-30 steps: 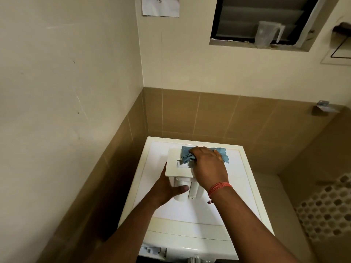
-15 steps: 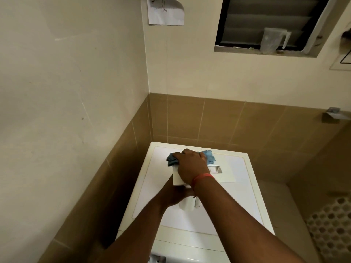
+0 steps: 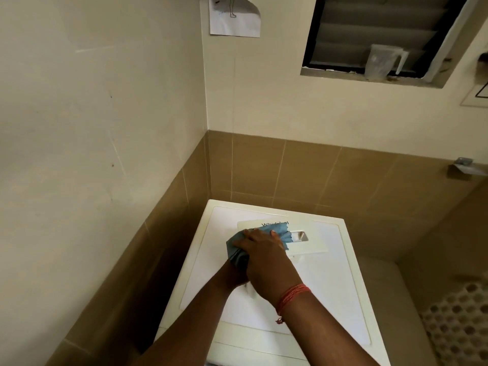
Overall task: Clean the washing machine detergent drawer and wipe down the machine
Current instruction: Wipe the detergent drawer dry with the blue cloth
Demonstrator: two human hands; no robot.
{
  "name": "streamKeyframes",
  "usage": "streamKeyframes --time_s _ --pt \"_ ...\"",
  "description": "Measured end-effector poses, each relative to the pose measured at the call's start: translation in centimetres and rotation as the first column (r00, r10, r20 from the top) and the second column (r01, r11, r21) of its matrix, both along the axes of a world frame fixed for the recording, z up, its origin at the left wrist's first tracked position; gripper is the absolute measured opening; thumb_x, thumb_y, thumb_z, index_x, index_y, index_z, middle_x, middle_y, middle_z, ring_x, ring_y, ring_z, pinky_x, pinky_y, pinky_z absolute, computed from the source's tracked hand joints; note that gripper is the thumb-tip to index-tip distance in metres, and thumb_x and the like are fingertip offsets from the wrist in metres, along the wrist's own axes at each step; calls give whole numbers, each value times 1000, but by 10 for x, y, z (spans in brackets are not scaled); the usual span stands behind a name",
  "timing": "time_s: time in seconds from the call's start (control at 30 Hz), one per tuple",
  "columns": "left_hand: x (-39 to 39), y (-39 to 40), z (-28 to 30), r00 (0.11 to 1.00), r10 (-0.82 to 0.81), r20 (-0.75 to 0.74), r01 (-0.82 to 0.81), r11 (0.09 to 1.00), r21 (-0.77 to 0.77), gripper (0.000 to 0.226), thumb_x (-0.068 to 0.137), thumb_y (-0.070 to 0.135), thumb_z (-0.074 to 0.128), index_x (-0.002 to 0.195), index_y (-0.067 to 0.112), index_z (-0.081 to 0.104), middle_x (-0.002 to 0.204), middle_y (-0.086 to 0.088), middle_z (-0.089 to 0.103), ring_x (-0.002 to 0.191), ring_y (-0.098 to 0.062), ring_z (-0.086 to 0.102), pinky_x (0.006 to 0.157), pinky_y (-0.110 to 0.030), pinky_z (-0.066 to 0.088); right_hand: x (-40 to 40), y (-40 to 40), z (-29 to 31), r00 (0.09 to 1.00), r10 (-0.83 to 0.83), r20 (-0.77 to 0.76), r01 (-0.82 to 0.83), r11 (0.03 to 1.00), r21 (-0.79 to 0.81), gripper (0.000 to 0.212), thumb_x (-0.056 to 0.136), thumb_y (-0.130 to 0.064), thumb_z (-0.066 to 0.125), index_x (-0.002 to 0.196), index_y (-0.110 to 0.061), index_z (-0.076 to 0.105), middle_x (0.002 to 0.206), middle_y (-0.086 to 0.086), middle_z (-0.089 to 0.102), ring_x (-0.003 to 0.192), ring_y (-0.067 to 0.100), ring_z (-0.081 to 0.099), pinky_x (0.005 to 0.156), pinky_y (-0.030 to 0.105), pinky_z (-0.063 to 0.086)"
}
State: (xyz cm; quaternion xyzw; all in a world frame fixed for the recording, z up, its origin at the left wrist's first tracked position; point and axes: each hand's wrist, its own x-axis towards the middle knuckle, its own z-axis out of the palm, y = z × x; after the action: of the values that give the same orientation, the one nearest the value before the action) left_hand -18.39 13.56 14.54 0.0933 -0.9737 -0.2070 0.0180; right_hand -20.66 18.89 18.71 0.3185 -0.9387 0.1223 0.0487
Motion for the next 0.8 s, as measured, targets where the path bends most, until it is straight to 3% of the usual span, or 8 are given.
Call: streamKeyframes --time_s 0.07,0.1,0.13,0.23,0.37,0.6,0.7,0.8 --pt "9 -9 -6 1000 -6 6 6 998 64 83 76 56 48 123 -10 27 118 -24 51 97 -13 61 86 -17 49 -9 -1 -9 999 13 -39 -13 1000 -2 59 23 -23 94 79 -25 78 91 4 74 84 29 72 83 51 54" --pt "2 -11 -10 999 -47 21 40 964 265 34 105 22 35 128 -2 28 104 -23 53 88 -16 59 76 -17 50 -11 -4 -9 998 63 28 -63 998 30 61 28 -22 95 87 -24 78 98 6 73 92 31 71 88 53 52" --pt "1 -12 3 988 138 65 -152 924 350 48 89 -24 18 129 0 30 97 -24 56 86 -17 56 73 -17 50 -8 -4 1 996 78 36 -80 996 28 63 31 -23 95 92 -23 78 104 7 72 98 31 69 92 53 50" --pt "-1 -18 5 996 81 -39 -71 975 212 37 99 -11 38 136 -11 37 133 -28 52 115 -22 57 72 -5 47 -5 15 22 986 156 58 -154 988 -26 56 72 -19 81 126 -16 64 137 10 55 131 26 48 116 34 24" --pt "-9 -27 4 998 -23 -55 57 647 760 45 90 8 65 127 -12 46 104 0 59 104 -16 53 97 -18 46 -10 69 21 959 270 84 -223 905 -362 47 77 -4 45 113 -17 72 124 -4 61 125 -3 38 117 18 9" --pt "-9 -32 -6 999 -29 -35 45 743 668 56 86 2 69 136 5 45 125 -2 59 122 -22 57 87 -17 51 -13 67 11 988 130 87 -96 944 -315 39 69 -21 50 98 -17 76 108 4 71 107 26 63 108 53 36" --pt "-12 -15 -30 976 -113 186 42 936 350 64 87 -11 59 139 -15 22 123 -34 41 116 -51 48 88 -67 45 0 32 -4 977 202 69 -193 974 -118 48 52 -14 80 99 -21 77 112 9 70 109 34 65 101 60 39" --pt "-31 -12 -36 972 -34 234 -26 969 247 70 85 -12 58 137 -22 12 115 -58 31 116 -54 50 83 -70 46 -4 31 -8 942 334 21 -318 912 -259 36 57 -15 74 92 -13 79 112 7 69 109 18 63 105 34 43"
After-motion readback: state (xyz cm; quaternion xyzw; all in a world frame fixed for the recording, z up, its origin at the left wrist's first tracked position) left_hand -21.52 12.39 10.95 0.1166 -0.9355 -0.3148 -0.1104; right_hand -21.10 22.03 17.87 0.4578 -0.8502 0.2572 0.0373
